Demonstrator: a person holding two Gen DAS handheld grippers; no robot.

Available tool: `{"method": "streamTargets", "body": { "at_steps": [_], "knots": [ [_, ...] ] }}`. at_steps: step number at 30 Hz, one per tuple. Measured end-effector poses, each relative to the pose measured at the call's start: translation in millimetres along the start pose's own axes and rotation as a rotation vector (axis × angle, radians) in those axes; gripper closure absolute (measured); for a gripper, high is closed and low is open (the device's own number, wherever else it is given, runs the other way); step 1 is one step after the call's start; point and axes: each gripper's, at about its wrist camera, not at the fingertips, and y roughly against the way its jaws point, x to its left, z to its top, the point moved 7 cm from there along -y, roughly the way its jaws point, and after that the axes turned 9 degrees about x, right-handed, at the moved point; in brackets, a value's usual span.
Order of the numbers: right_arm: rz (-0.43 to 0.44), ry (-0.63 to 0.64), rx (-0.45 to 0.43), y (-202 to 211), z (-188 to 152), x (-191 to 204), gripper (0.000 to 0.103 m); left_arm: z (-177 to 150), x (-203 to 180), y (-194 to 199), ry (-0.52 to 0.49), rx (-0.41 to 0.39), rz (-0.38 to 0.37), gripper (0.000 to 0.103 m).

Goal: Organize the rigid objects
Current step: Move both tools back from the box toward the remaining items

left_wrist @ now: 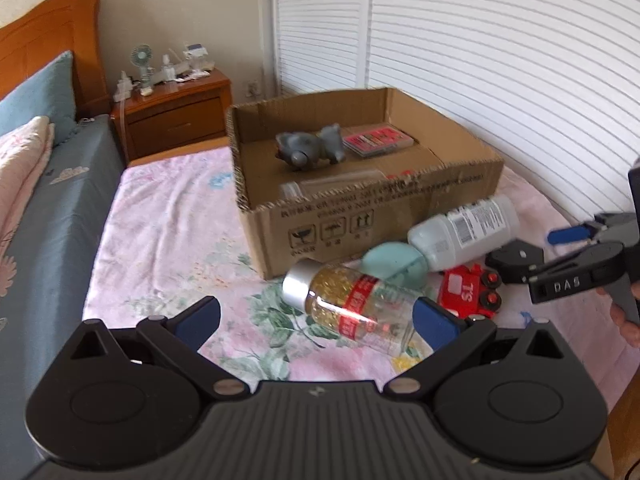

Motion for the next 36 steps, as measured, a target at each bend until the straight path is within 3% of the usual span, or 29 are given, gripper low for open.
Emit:
{"method": "streamTargets", "body": {
  "at_steps": [7,13,22,36],
  "knots": [
    [-0.005,-0.013,-0.008,0,1,0,0.0,-11,-13,-25,-0.128,0.071,-0.08,0.001],
    [-0.003,-0.011,-0.023,0,0,0,0.0,-26,-14,-49,-0.15,0.141,-0.115,0.001],
    [-0.004,-0.016,-0.036,1,-1,0,0.0,-19,-6,-61,-0.173,0.049,-0.153,0.0],
    [0.001,-0.004,-0.04,1,-1,0,0.0,0,-14,-63,-0.189,0.03,-0.199,0.001]
  ]
}}
